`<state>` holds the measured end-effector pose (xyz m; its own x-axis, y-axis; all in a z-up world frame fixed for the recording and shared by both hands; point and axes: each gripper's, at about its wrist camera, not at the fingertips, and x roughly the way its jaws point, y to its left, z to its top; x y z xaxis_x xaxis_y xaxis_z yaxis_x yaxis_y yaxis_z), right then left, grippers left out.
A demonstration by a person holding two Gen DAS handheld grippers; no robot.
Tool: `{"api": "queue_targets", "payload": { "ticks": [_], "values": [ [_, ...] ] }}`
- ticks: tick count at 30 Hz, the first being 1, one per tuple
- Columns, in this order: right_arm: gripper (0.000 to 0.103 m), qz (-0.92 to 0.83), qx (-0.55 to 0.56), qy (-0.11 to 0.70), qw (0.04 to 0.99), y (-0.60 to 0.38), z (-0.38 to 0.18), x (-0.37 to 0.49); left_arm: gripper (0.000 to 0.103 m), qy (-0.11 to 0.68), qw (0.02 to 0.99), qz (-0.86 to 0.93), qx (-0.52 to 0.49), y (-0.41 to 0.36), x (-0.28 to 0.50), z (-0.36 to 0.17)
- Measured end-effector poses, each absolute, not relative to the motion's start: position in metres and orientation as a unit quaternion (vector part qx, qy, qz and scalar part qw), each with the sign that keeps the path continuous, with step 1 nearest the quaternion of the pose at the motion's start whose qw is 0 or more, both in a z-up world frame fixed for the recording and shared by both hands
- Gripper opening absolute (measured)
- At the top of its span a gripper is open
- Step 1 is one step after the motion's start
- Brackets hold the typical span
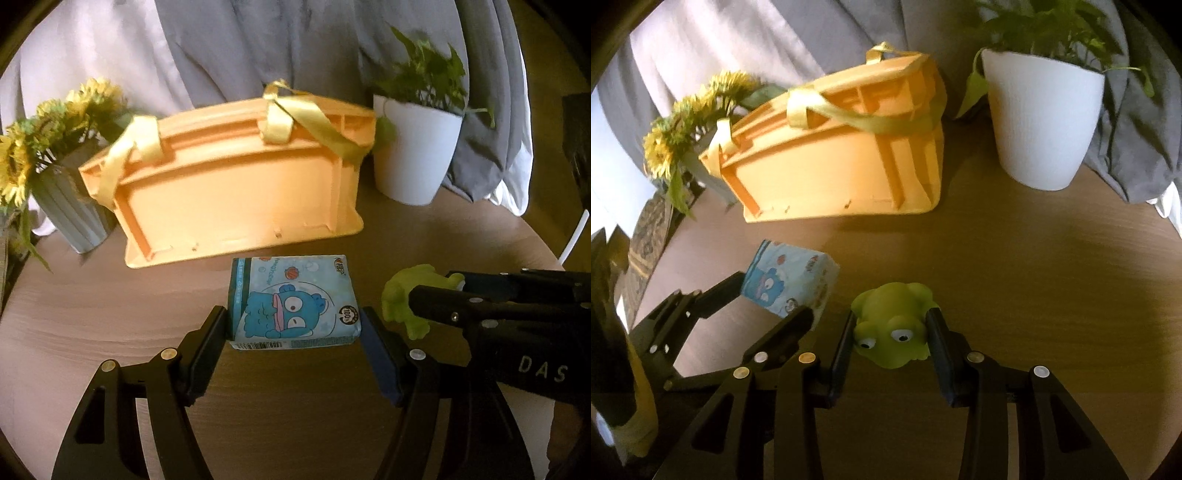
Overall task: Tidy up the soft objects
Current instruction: 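Carry the tissue pack and the frog with both tools over the orange crate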
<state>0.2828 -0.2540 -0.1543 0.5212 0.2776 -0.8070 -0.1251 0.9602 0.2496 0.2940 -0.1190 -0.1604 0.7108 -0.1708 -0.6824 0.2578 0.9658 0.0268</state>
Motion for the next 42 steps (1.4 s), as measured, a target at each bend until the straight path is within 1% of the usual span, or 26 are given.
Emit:
{"api": "queue_targets", "payload": {
  "ticks": [11,21,27,42],
  "values": [
    [0.04,0.095,0.09,0.417,0.899,-0.252,-0.116,0.275,0.071,0.313,0.944,-0.096,0.043,-0.097,0.289,-0.113],
    [0.04,0.093,0.091,0.35,0.928,-0.236,-0.069,0.27,0.071,0.26,0.962,-0.074,0.037,-0.073,0.281,-0.069],
    [0.04,0.098,0.095,0.317,0.939,-0.225,-0.046,0.272,0.071,0.24,0.968,-0.072,0.026,-0.06,0.282,-0.051],
    [0.04,0.099,0.109,0.249,0.957,-0.206,0.0,0.284,0.071,0.172,0.982,-0.073,0.041,-0.046,0.297,0.002]
  ]
}}
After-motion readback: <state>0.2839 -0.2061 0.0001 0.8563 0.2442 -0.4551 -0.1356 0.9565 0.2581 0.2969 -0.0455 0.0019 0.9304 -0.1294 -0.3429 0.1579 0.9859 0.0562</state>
